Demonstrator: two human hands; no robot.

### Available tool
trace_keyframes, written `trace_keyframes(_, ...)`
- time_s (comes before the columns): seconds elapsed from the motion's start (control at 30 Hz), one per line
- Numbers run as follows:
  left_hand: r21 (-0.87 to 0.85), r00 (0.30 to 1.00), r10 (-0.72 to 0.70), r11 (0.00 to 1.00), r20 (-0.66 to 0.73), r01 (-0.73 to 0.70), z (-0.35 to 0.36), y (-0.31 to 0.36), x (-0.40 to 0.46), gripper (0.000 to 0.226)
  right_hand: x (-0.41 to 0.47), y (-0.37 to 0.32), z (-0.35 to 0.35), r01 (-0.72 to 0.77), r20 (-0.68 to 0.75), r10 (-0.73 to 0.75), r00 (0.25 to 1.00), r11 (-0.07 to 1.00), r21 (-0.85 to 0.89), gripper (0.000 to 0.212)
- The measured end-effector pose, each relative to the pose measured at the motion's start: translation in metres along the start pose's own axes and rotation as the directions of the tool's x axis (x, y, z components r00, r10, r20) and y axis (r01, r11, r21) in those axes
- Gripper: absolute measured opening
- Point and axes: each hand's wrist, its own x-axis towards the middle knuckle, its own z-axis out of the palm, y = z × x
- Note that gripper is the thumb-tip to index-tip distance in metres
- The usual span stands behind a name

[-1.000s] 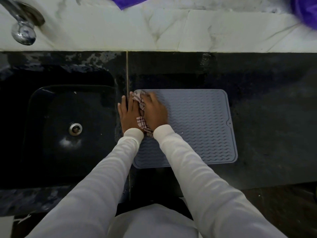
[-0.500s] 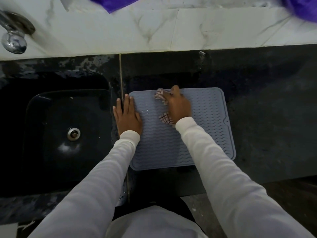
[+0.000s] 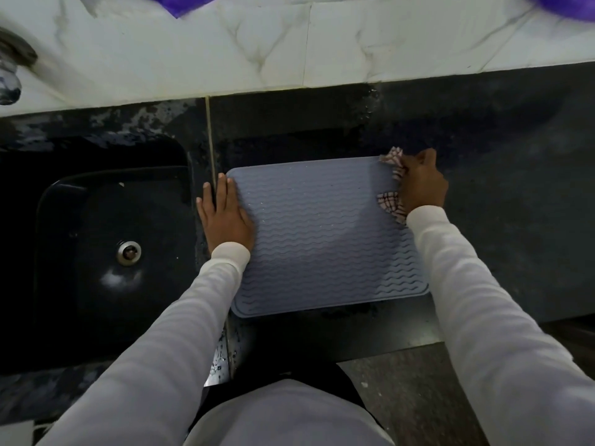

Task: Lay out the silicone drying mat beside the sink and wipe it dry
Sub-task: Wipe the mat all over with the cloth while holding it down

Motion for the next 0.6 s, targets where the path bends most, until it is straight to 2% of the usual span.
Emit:
trace_keyframes(0.07, 0.000, 1.000, -0.007, 1.000, -0.002, 0.007, 0.001, -0.002, 0.000, 0.057, 0.002, -0.002, 0.002, -0.099, 0.025, 0.098, 0.995, 0.994, 0.039, 0.029)
trace_keyframes(0.17, -0.014, 1.000, -0.008, 1.000, -0.007, 0.008, 0.001, -0.004, 0.001, 0.054, 0.001, -0.007, 0.001, -0.161, 0.075, 0.155, 0.985, 0.984, 0.081, 0.045)
trace_keyframes(0.3, -0.028, 1.000, -0.025, 0.999, -0.008, 0.025, 0.001, -0.004, 0.003, 0.052, 0.004, -0.016, -0.010, -0.214, 0.087, 0.200, 0.976, 0.955, 0.205, 0.035)
trace_keyframes(0.4, -0.033, 0.999, -0.040, 0.999, -0.004, 0.040, 0.003, -0.004, 0.004, 0.051, 0.005, -0.043, -0.027, -0.159, 0.104, 0.130, 0.986, 0.923, 0.352, 0.033)
trace_keyframes(0.47, -0.031, 0.999, -0.041, 0.999, -0.004, 0.040, 0.005, -0.004, 0.005, 0.051, -0.005, -0.084, -0.039, -0.180, 0.181, 0.091, 0.979, 0.804, 0.567, 0.033)
trace_keyframes(0.53, -0.046, 0.999, -0.032, 0.998, -0.002, 0.032, 0.005, -0.005, 0.005, 0.051, -0.019, -0.138, -0.043, -0.264, 0.312, 0.026, 0.950, 0.602, 0.754, 0.040)
trace_keyframes(0.6, -0.071, 1.000, -0.018, 0.997, 0.001, 0.018, 0.006, -0.008, 0.006, 0.052, -0.036, -0.195, -0.031, -0.307, 0.359, -0.047, 0.932, 0.422, 0.853, 0.040)
